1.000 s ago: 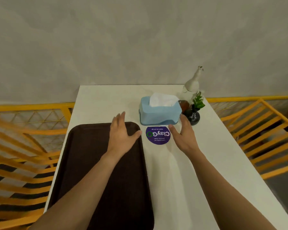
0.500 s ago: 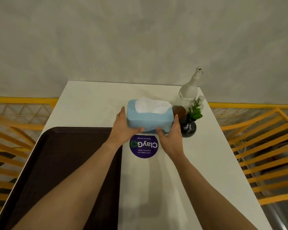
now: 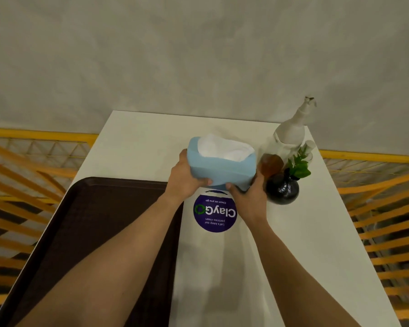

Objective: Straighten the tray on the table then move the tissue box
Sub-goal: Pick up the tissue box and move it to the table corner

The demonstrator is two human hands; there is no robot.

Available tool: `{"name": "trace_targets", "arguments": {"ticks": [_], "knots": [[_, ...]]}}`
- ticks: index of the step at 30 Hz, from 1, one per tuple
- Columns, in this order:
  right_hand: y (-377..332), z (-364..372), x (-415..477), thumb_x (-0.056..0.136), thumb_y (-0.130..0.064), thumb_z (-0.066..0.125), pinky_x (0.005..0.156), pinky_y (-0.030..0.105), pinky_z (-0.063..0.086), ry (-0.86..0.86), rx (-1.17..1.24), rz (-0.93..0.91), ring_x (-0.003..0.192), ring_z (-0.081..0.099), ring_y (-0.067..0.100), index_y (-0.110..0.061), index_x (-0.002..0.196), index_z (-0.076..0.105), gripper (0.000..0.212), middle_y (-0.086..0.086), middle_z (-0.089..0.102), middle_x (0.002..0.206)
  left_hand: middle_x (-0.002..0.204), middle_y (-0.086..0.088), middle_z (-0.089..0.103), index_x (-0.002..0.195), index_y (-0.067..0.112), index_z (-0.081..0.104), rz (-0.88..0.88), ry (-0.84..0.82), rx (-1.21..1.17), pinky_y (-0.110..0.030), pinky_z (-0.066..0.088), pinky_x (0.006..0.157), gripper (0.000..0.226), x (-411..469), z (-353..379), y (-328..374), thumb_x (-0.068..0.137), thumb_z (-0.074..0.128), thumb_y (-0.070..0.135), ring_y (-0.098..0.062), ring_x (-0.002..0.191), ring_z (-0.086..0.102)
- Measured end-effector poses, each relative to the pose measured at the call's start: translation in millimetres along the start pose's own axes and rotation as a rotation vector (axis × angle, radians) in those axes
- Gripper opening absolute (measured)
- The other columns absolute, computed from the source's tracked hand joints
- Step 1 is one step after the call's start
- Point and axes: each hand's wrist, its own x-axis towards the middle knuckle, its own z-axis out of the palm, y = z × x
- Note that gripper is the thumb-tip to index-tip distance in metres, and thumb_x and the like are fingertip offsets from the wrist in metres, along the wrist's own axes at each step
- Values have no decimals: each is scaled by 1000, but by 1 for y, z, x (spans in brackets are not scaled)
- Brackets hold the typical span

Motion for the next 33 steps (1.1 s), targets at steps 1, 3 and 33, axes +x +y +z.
{"name": "trace_targets", "arguments": {"ticks": [1,3,33], "knots": [[-1,2,1,83,-29,83,62,-1,43,8,-11,2,88,56,-5,-24,144,37,76,-20,53,114,120,9,55,141,18,36,1,5,3,-8,42,67,96,1,0,1,65,94,21,-15,107,57],[-4,4,3,85,-30,81,60,-1,42,14,-22,-7,86,55,-3,-24,147,35,77,-16,52,118,121,8,55,140,17,38,7,19,-5,-9,42,70,93,2,-3,3,66,93,21,-14,106,56],[-158,222,-62,89,-36,77,93,19,44,-124,-47,-230,124,57,17,-26,150,36,74,-7,57,137,114,18,51,137,28,41,131,239,34,-11,42,70,94,-16,-289,-75,59,94,33,-8,107,52]]}}
